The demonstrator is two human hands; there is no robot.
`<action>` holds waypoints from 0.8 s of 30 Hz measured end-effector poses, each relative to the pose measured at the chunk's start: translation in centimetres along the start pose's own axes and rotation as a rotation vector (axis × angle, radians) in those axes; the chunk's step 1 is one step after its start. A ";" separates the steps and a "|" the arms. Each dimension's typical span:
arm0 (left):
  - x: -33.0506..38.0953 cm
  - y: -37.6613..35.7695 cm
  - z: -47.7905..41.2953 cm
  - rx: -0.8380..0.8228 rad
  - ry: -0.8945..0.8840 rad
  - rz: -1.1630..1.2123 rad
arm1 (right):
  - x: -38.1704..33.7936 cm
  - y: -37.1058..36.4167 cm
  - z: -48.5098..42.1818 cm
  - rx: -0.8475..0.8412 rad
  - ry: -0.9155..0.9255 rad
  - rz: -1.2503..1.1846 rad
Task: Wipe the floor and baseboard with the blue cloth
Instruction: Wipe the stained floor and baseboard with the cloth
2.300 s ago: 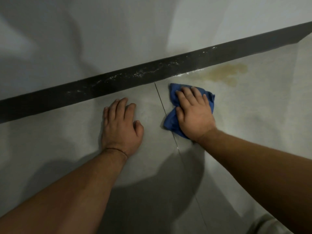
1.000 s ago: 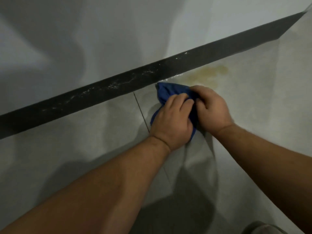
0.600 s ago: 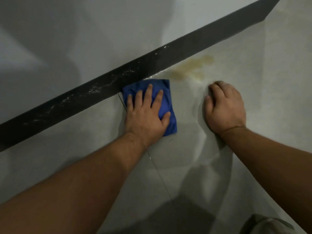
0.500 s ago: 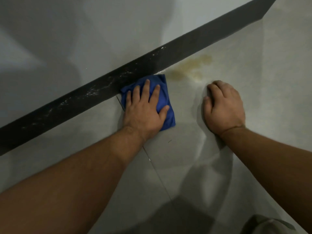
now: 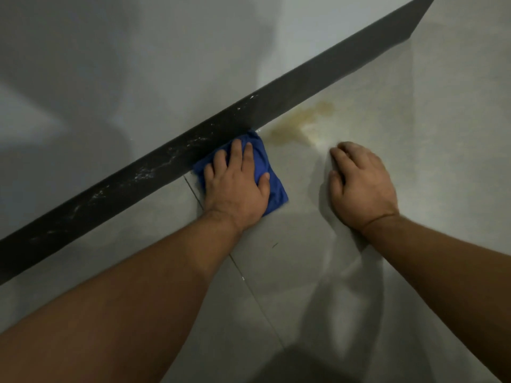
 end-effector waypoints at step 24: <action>-1.5 -0.5 3.1 0.017 -0.045 0.088 | 1.7 1.1 1.3 0.001 -0.002 0.071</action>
Point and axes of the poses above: each hand's wrist, its own z-axis away from the middle knuckle, its own y-axis out of the back of the hand, x = y × z, the point moved 10 cm from there along -z, towards the middle knuckle, and after that the axes turned 12 degrees about y, right-handed, at the moved point
